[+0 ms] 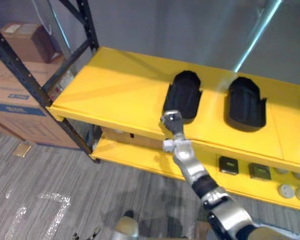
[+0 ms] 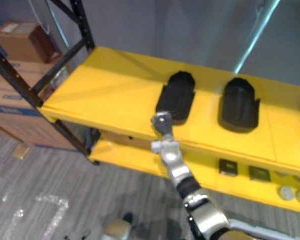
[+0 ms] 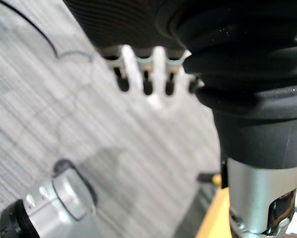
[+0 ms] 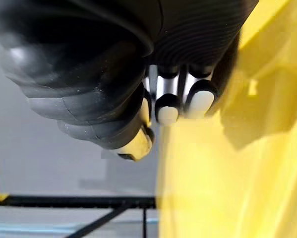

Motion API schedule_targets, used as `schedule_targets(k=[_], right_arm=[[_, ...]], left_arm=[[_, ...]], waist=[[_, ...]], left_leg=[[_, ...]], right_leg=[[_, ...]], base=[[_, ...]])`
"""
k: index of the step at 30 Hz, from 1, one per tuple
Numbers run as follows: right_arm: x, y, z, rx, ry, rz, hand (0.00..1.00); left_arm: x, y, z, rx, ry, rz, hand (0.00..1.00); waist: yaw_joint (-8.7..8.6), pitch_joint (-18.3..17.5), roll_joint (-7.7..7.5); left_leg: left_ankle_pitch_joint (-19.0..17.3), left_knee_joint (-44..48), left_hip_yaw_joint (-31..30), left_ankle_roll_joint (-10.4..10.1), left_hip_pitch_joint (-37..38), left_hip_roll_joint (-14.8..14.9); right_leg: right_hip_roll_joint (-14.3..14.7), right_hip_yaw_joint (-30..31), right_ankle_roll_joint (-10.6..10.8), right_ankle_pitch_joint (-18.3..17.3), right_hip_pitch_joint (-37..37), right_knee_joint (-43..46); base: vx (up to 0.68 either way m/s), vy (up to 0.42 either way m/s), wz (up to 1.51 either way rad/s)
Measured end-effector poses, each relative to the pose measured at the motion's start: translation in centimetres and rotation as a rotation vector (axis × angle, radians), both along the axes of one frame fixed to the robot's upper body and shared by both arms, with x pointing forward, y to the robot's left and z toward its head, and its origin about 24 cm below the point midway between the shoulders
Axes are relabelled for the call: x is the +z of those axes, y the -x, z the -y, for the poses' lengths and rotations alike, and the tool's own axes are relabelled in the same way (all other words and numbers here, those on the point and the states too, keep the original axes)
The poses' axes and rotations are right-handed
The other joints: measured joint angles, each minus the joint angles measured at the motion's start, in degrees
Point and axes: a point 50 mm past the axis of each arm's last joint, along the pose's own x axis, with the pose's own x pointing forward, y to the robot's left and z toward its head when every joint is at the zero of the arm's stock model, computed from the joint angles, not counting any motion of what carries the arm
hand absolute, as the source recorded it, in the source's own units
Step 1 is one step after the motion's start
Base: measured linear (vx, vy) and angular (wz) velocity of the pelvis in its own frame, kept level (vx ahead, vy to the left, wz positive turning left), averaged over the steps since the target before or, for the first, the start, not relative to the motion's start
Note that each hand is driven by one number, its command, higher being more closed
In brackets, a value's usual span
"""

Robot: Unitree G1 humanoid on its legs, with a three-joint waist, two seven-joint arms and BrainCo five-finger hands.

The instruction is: Walk over and take plastic housings, then place them on the shelf

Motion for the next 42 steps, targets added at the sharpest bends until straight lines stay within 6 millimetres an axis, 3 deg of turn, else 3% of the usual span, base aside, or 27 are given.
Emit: schedule_targets(k=[9, 17, 28, 34, 42], right_arm=[[-0.3, -1.0, 1.4, -0.119, 0.003, -0.044, 1.00], [2.0, -2.4, 2.0, -0.162, 0.029, 0.008, 1.00], [2.2, -3.1, 2.6, -0.213, 0.073, -0.011, 1.00], [3.4, -3.7, 3.7, -0.237, 0.093, 0.024, 1.00], [3.8, -3.8, 3.6, -0.233, 0.102, 0.048, 1.00]], left_arm=[[-0.1, 0.2, 0.1, -0.002, 0.006, -0.008, 0.00], [-0.1, -0.3, 0.2, -0.014, 0.007, 0.006, 0.00], [0.0, -0.7, 0.3, -0.051, 0.005, 0.010, 0.00], [0.1, -1.3, 0.0, -0.053, -0.002, 0.027, 0.00], [0.3, -1.7, -0.2, -0.065, -0.006, 0.047, 0.00]], waist=[[0.55, 0.7, 0.09], [0.53, 3.5, 0.45], [0.64, 3.6, 0.50], [1.05, 4.8, 1.62], [1.05, 4.8, 1.57]], left_leg=[[-0.1, 0.2, -0.5, 0.1, -0.1, 0.0], [-0.1, 1.0, -0.5, 0.1, -0.1, 0.1], [-0.1, 1.0, -0.2, 0.1, 0.0, 0.2], [-0.1, 1.0, -0.3, 0.1, -0.2, 0.1], [-0.1, 0.8, 0.1, 0.1, -0.1, 0.5]], right_leg=[[-0.1, -0.8, -0.1, -0.7, 0.3, 0.8], [0.0, -0.7, 0.2, -0.5, 0.3, 0.9], [-0.1, -0.7, 0.2, -0.5, 0.2, 0.9], [-0.1, -0.8, 0.3, -0.4, 0.2, 0.9], [0.0, -0.8, 0.3, -0.4, 0.2, 0.7]], base=[[-0.03, 0.003, 0.03], [0.00, 0.000, 0.00], [0.00, 0.000, 0.00], [0.00, 0.000, 0.00], [0.00, 0.000, 0.00]])
